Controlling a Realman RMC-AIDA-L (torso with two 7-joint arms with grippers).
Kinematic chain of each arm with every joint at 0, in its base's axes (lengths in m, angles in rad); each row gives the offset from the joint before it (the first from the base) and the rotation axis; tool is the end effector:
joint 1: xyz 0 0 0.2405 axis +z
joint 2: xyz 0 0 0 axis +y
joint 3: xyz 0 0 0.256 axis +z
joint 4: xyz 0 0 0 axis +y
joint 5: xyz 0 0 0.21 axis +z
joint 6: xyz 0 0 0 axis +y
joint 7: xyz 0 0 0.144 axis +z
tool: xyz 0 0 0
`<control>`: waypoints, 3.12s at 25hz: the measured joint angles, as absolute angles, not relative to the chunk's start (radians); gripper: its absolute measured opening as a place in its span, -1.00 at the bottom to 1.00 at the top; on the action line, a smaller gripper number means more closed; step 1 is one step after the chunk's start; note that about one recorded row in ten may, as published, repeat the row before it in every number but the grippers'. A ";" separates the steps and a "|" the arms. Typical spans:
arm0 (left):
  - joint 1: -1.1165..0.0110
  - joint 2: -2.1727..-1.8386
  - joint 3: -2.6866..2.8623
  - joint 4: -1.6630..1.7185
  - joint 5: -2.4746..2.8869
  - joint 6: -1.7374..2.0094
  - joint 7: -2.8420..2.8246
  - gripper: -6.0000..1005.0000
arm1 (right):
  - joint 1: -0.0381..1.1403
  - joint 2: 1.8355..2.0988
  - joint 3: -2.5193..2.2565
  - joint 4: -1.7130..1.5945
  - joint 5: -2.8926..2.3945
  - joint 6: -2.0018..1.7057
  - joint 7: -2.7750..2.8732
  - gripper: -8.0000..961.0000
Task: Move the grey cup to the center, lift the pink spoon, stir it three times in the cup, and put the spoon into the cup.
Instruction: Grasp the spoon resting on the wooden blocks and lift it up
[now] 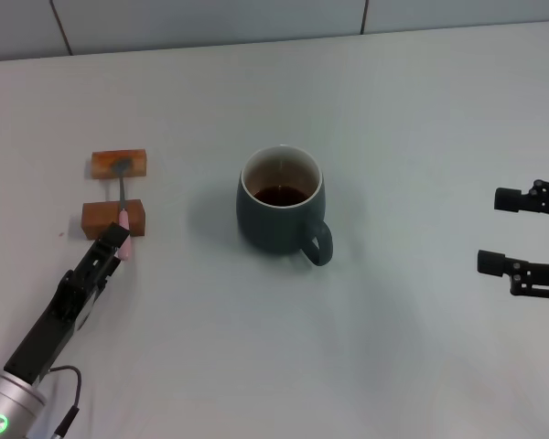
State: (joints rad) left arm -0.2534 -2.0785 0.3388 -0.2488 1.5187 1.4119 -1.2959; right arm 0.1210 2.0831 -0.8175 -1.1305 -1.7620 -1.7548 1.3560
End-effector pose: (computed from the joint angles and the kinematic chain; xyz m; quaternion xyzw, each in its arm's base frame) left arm -0.3351 0.2079 -0.0771 -0.5230 -0.6368 -0.5163 0.2332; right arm 0.2873 0.2444 0.0686 -0.9399 0.1372 0.2433 0.1964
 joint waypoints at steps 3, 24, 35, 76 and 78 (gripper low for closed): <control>-0.252 -2.079 0.335 -0.249 1.519 1.399 -1.296 0.51 | 0.120 2.083 -0.818 -1.130 -1.764 -1.755 1.356 0.65; -0.295 -2.078 0.330 -0.263 1.517 1.363 -1.383 0.50 | 0.120 2.083 -0.814 -1.138 -1.766 -1.756 1.358 0.66; -0.303 -2.078 0.307 -0.283 1.514 1.341 -1.414 0.49 | 0.120 2.085 -0.816 -1.134 -1.773 -1.753 1.358 0.65; -0.329 -2.080 0.257 -0.310 1.517 1.316 -1.440 0.39 | 0.122 2.083 -0.817 -1.126 -1.790 -1.753 1.356 0.65; -0.330 -2.080 0.257 -0.310 1.518 1.311 -1.446 0.30 | 0.123 2.083 -0.817 -1.126 -1.790 -1.753 1.356 0.65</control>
